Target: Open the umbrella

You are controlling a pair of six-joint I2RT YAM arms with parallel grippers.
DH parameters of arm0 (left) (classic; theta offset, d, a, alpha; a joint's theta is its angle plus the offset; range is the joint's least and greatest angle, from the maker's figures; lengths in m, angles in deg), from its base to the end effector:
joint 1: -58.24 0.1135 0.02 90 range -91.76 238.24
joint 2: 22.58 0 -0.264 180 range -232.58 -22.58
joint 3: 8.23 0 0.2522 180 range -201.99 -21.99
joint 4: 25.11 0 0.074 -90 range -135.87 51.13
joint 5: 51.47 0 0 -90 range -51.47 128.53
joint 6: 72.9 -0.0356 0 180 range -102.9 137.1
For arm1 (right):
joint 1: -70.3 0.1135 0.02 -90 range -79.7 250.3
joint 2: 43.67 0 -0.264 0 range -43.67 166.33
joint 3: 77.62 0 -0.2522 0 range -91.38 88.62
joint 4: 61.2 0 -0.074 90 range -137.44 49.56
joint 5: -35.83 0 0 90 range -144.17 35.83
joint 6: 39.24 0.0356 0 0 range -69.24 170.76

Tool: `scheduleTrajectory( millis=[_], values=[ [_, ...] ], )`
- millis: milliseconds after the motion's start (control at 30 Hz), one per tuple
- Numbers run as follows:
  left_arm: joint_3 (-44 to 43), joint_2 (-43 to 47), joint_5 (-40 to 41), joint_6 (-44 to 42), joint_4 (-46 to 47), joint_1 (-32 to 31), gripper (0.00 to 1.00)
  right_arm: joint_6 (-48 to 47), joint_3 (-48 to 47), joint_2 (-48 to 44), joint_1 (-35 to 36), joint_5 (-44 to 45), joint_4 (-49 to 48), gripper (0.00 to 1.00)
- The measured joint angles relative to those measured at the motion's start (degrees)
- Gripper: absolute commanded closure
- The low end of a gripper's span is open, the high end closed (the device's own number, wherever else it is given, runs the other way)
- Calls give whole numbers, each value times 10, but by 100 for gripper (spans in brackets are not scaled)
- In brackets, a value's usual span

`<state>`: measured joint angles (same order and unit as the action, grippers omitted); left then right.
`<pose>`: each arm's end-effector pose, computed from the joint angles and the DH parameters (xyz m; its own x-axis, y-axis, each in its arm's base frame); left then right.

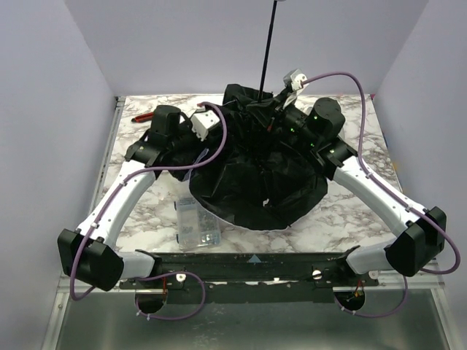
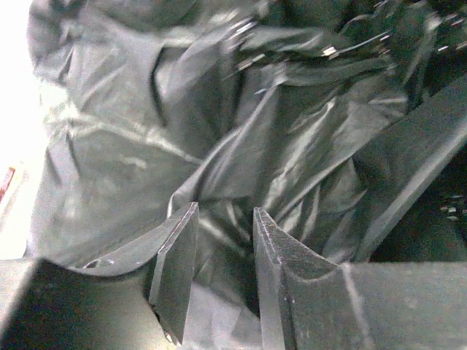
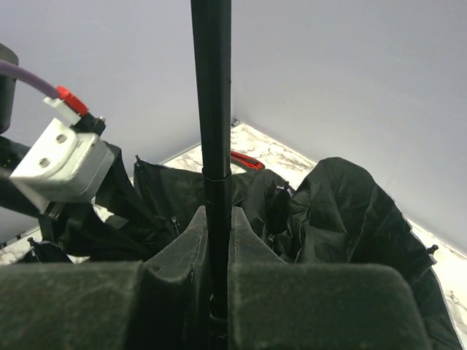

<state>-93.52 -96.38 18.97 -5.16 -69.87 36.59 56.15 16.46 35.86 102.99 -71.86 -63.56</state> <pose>0.2590 -0.1156 0.3583 -0.2416 0.4800 -0.8434 0.7557 0.6383 0.1467 0.2713 0.1870 0.4176 0.0554 0.1419 -0.9883 -0.7759 0.6291 0.0468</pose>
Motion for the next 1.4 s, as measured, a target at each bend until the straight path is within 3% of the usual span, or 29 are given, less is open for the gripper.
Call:
scheduleTrajectory(
  millis=[200,367,500,567,733,933,1133,1400],
  values=[
    [7,2,-39,1,1,52,46,-8,0,-7,-5,-9,8,100],
    [-6,22,-148,15,28,64,44,-10,0,-10,-6,-50,14,100],
    [-83,24,-246,47,61,61,44,-10,0,-10,-6,-83,25,100],
    [-133,21,-283,59,72,54,47,-10,0,-10,-6,-95,28,100],
    [-220,-9,-338,72,79,21,65,-9,0,-10,-6,-119,28,100],
    [-226,-64,-419,25,15,1,78,2,0,-10,-6,-179,14,100],
    [-224,-91,-442,-75,-97,-27,82,23,-3,-7,-6,-216,-4,100],
    [-176,-82,-435,-202,-171,-86,83,31,-54,24,-7,-220,-19,100]
  ],
)
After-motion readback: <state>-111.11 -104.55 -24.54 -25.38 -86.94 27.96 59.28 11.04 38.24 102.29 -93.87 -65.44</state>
